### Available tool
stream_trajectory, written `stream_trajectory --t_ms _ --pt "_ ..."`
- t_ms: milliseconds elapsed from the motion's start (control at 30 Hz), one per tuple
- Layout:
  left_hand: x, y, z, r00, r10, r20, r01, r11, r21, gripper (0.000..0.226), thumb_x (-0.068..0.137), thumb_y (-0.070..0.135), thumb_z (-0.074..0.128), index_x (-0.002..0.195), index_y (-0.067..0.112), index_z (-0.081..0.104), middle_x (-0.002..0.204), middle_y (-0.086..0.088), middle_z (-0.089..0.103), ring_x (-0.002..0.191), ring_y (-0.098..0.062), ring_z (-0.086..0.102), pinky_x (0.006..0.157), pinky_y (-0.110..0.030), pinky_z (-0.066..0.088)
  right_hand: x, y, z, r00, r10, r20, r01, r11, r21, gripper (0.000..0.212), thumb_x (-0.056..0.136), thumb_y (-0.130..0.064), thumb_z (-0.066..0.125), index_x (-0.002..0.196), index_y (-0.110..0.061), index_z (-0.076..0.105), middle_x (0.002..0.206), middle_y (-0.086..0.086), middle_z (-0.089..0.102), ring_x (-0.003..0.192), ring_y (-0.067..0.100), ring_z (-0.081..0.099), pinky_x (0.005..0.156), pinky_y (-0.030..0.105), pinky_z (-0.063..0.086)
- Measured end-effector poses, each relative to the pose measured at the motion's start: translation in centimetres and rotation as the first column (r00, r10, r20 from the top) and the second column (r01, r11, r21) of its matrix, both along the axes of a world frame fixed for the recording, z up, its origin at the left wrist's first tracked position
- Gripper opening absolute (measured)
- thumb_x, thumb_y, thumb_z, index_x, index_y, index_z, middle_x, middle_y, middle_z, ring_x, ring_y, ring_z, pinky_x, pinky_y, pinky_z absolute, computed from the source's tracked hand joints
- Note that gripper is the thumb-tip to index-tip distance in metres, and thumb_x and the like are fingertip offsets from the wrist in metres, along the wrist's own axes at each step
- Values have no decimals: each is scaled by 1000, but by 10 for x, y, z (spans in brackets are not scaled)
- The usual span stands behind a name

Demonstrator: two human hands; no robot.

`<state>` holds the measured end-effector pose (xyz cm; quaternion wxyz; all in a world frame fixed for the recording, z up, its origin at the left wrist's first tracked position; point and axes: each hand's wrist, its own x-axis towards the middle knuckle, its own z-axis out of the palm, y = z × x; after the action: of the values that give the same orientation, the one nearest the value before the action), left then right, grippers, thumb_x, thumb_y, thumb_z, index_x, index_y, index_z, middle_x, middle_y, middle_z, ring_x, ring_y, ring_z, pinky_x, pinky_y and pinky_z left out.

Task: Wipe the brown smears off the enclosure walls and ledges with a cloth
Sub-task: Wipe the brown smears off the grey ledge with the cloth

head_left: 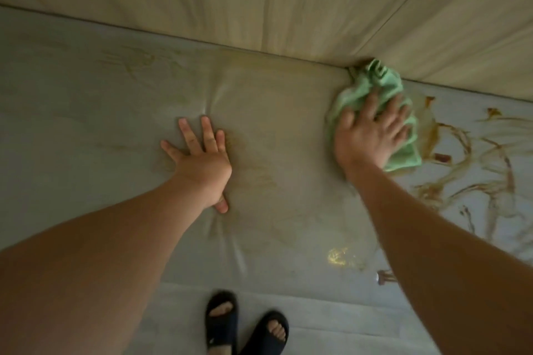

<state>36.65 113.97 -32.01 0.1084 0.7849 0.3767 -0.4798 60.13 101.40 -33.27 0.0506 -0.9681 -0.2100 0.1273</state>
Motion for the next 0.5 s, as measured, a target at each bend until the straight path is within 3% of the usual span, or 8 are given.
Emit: stream_trajectory --t_ms 67,167,233,300,367,433,500 --pt "-1 0 0 1000 13 0 -13 1000 0 163 59 59 92 154 3 -29 153 -30 -45 136 -69 -31 103 -89 10 -56 12 -4 975 220 -15 -220 976 11 69 102 -57 25 165 -32 14 173 14 1 159 35 -5 126 56 -5" --pt "-2 -2 0 1000 15 13 -16 1000 19 163 59 60 92 155 4 -28 155 -28 -44 138 -68 -30 105 -89 11 -94 -13 -10 770 637 38 -638 768 51 65 100 -59 38 161 -38 33 171 10 20 158 35 12 127 55 5" --pt "-2 -3 2 999 24 29 -25 1000 8 162 60 58 92 154 3 -29 154 -27 -45 138 -67 -31 105 -88 11 -61 -37 -15 679 730 76 -734 676 62 61 100 -58 42 157 -40 39 170 5 26 157 33 21 126 55 13" --pt "-3 -2 4 999 28 35 -28 1000 -8 163 61 57 92 153 3 -31 153 -28 -47 138 -67 -32 105 -88 11 -20 -65 -13 786 611 88 -614 789 8 61 100 -59 36 159 -41 34 171 4 23 157 31 19 126 55 14" --pt "-4 -2 4 999 21 32 -21 1000 -18 163 61 58 92 153 3 -31 152 -28 -47 137 -68 -32 105 -88 10 4 -101 -7 956 287 59 -286 958 -23 66 100 -62 27 162 -41 22 173 4 15 158 29 11 127 56 10" --pt "-5 -1 5 999 18 43 -17 1000 -13 163 60 57 93 153 3 -30 152 -28 -47 137 -67 -32 105 -88 11 -8 -125 -4 998 34 56 -34 999 4 68 99 -62 25 163 -40 18 172 7 14 158 31 8 127 57 8" --pt "-5 -3 7 999 7 50 -7 1000 -2 164 59 56 94 154 4 -30 153 -27 -47 138 -66 -32 106 -87 11 -43 -132 -5 999 -24 48 24 1000 11 68 99 -59 28 163 -38 19 172 12 14 158 33 8 127 56 7"
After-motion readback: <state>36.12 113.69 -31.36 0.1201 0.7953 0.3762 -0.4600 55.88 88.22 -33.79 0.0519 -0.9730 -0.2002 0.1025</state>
